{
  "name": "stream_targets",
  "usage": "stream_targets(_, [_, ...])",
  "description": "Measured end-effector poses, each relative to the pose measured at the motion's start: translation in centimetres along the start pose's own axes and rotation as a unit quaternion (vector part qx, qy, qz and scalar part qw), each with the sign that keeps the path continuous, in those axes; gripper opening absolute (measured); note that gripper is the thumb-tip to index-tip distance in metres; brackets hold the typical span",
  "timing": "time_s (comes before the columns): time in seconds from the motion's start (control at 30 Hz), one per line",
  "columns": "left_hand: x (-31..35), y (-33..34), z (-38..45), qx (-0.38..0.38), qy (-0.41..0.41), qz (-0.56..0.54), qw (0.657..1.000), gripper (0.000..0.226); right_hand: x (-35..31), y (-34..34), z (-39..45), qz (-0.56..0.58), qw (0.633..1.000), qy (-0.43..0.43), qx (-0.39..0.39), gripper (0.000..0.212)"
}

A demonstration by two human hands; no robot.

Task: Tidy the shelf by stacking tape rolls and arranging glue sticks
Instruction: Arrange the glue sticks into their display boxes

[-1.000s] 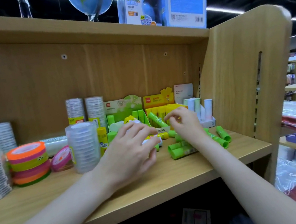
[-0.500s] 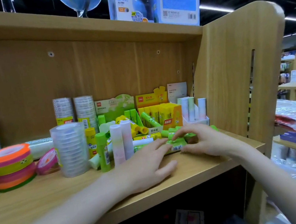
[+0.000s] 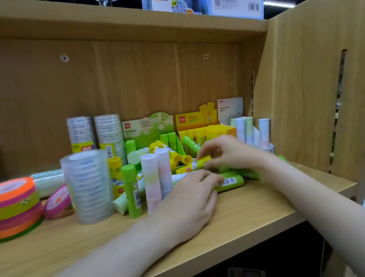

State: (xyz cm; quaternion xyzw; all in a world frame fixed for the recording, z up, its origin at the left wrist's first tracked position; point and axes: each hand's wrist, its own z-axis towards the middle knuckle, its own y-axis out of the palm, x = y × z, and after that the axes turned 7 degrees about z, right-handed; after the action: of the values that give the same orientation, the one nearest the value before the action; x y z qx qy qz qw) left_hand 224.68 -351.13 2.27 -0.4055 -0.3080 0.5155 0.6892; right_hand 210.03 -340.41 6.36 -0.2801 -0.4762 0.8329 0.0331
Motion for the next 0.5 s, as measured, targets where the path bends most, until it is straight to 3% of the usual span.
stream_targets(0.1, [-0.1, 0.2, 0.0, 0.001, -0.004, 0.028, 1.0, 0.054, 0.3, -2.2, -0.4, 0.214, 0.964, 0.045, 0.149, 0.009])
stream_targets(0.17, [-0.1, 0.1, 0.0, -0.003, -0.009, 0.023, 1.0, 0.048, 0.2, -3.1, -0.3, 0.383, 0.886, 0.108, 0.237, 0.005])
stream_targets(0.23, [0.0, 0.0, 0.0, -0.009, -0.013, 0.002, 1.0, 0.038, 0.0, -3.3, 0.4, 0.513, 0.799, 0.145, 0.279, 0.005])
stream_targets(0.33, [0.2, -0.2, -0.1, -0.02, -0.019, -0.017, 0.999, 0.038, -0.4, -2.7, 1.4, 0.573, 0.754, 0.154, 0.282, 0.009])
stream_targets(0.4, [0.3, -0.2, -0.1, -0.027, -0.029, -0.022, 0.999, 0.038, -0.5, -2.2, 1.9, 0.561, 0.765, 0.138, 0.283, 0.009])
stream_targets(0.43, [0.2, -0.2, -0.1, -0.031, -0.033, -0.024, 0.999, 0.039, -0.4, -2.0, 2.0, 0.506, 0.801, 0.128, 0.294, 0.021])
stream_targets(0.5, [0.2, -0.3, -0.1, -0.041, -0.039, -0.028, 0.998, 0.039, -0.3, -1.9, 2.1, 0.247, 0.914, 0.094, 0.307, 0.042])
